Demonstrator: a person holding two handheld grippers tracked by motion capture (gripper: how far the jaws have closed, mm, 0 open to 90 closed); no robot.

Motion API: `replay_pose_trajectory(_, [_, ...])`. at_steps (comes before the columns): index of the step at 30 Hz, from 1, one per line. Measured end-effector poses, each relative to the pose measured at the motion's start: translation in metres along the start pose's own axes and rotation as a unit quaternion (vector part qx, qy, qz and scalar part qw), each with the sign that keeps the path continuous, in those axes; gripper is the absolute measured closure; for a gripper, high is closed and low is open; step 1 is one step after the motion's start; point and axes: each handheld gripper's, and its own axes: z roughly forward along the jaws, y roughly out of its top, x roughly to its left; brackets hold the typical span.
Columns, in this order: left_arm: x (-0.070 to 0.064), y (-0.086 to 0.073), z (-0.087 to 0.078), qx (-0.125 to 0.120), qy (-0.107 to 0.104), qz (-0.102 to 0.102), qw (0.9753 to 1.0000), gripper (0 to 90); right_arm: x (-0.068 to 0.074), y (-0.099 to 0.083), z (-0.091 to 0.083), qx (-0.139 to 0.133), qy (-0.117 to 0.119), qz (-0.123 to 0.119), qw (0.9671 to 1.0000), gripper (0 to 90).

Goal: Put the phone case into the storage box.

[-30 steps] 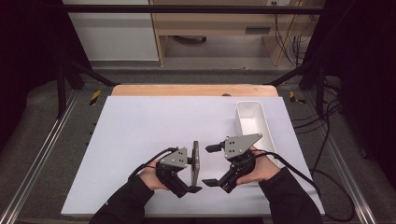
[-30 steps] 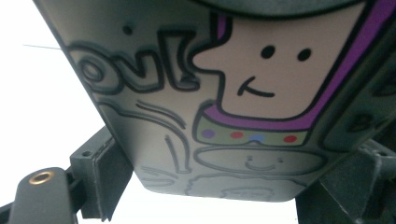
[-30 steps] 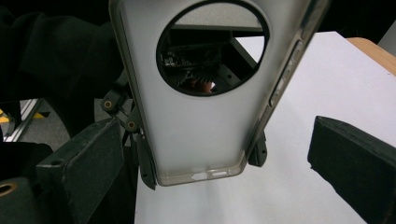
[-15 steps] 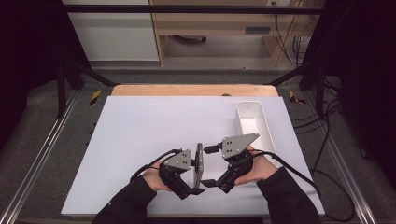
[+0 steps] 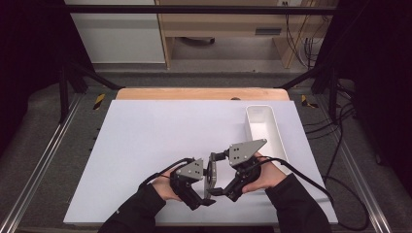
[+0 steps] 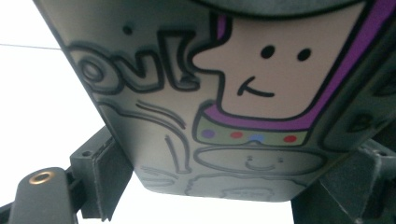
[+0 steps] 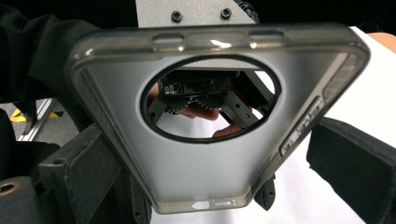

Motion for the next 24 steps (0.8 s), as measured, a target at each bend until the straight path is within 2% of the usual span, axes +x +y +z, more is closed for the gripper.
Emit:
replay_pose_trajectory(9, [-0.0001,-0.0007,0.0006,0.002,0.001,0.000,1.0000,11.7,-0.0008,-0.0018,0.0035,-0.005,0.017,-0.006,0.9998,11.0])
replay_pose_trajectory(24, [0.0006,-0.0015,0.0015,0.007,-0.001,-0.003,1.0000,11.2,-0.0012,-0.0017,0.0042,0.001,0.017,-0.004,0.9998,11.9])
